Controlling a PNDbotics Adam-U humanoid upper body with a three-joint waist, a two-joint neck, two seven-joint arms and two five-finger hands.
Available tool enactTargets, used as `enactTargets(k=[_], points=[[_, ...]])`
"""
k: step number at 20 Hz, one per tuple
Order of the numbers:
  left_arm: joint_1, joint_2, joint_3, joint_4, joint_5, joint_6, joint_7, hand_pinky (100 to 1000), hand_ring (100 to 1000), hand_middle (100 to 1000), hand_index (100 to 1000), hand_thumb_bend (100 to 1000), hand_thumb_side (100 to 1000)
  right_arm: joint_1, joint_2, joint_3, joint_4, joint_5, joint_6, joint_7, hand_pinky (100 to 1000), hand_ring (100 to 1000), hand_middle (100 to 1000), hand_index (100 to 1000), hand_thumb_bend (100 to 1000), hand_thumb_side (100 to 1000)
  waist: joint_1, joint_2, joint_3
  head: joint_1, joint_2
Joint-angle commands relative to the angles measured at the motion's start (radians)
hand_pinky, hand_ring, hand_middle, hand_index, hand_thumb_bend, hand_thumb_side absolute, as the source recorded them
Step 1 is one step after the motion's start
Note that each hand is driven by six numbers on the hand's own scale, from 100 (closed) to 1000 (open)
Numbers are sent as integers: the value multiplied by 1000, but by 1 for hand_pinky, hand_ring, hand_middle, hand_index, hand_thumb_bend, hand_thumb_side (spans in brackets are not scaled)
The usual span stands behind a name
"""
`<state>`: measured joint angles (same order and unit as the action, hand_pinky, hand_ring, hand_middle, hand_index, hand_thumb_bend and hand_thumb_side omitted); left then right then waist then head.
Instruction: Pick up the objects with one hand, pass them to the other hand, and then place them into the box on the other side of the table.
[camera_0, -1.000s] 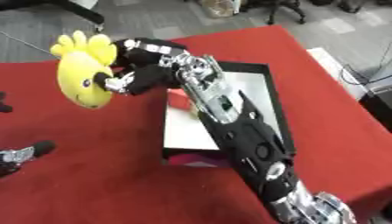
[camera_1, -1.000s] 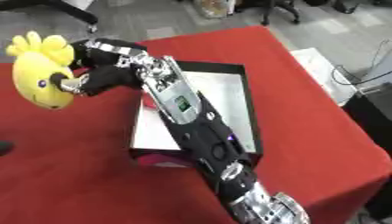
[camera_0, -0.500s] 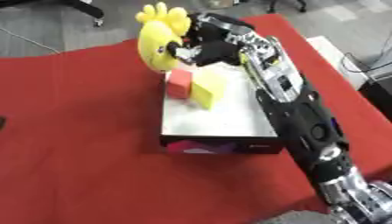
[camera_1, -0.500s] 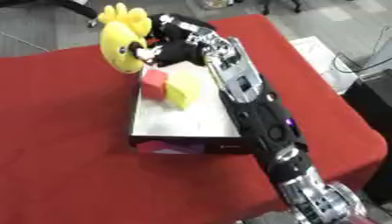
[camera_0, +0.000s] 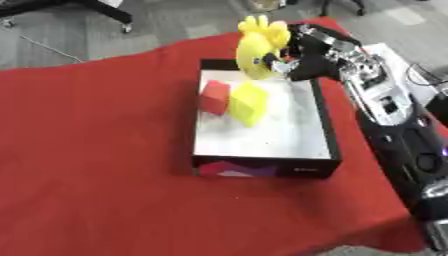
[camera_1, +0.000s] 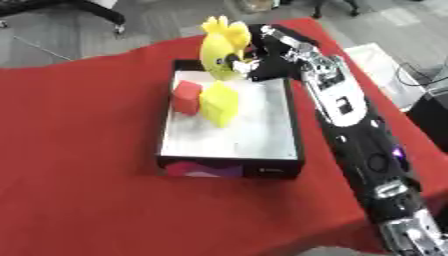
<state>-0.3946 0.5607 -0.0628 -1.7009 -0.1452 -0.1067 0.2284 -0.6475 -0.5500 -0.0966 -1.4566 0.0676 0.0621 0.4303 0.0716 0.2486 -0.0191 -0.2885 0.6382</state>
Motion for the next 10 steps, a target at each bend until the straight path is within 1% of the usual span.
enactTargets(k=[1, 5, 6, 7, 8, 9, 10], points=[[-2, 50, 21, -38, 27, -1, 14, 1000, 791, 613, 768, 640, 497, -4, -61, -41, 28, 21, -27, -10, 835, 886, 777, 585, 100, 100, 9, -38, 1, 2, -6], [4, 53, 23, -45, 37, 0, 19, 1000, 792, 613, 768, 642, 496, -7, -84, -70, 93, 45, -84, 34, 857, 944, 878, 701, 100, 100, 9, -37, 3, -3, -2], [4, 51, 22, -46, 38, 1, 19, 1000, 791, 611, 765, 643, 494, -8, -87, -75, 105, 50, -100, 52, 870, 981, 939, 761, 100, 100, 9, -36, 4, -4, -1], [3, 48, 22, -46, 39, 0, 21, 1000, 789, 608, 763, 642, 490, -9, -89, -78, 114, 55, -113, 70, 879, 1000, 974, 791, 100, 100, 9, -36, 4, -6, 0], [1, 45, 22, -47, 41, -1, 23, 1000, 790, 608, 763, 643, 490, -9, -91, -82, 121, 59, -124, 86, 886, 1000, 993, 806, 100, 100, 9, -35, 4, -7, 1], [-1, 42, 21, -47, 43, -1, 25, 1000, 790, 608, 763, 643, 490, -9, -93, -87, 126, 59, -134, 99, 898, 1000, 1000, 842, 100, 100, 9, -34, 5, -7, 2], [-3, 40, 21, -47, 45, -2, 27, 1000, 790, 609, 763, 643, 489, -10, -94, -90, 129, 58, -145, 110, 914, 1000, 1000, 888, 100, 121, 9, -34, 5, -6, 4]])
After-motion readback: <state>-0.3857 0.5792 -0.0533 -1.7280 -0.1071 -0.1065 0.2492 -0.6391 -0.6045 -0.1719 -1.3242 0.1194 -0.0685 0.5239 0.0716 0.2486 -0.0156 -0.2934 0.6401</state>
